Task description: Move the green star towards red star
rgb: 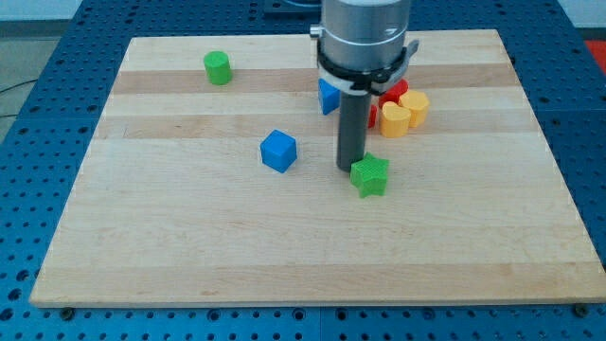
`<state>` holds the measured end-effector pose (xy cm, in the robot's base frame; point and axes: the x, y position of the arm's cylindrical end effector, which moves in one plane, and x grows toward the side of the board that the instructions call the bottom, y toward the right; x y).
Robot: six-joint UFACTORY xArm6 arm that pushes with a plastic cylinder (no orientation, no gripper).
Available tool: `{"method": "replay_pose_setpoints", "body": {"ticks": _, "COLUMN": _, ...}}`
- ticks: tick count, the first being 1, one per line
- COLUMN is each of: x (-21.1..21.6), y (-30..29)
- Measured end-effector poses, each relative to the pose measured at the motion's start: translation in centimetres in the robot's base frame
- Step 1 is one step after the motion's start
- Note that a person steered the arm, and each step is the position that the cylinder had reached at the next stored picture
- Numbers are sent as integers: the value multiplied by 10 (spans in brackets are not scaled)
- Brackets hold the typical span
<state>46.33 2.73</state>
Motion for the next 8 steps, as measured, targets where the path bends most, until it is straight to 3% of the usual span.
{"method": "replay_pose_setpoints", "body": {"ticks": 1, "x": 29, "y": -38}}
{"method": "replay_pose_setpoints", "body": {"ticks": 2, "x": 67, "y": 24}}
{"method": "replay_pose_setpoints", "body": {"ticks": 4, "x": 12, "y": 48}}
{"method": "replay_pose_setpoints", "body": {"ticks": 7, "x": 11, "y": 36}}
{"method": "replay_pose_setpoints", "body": {"ticks": 8, "x": 22, "y": -12}}
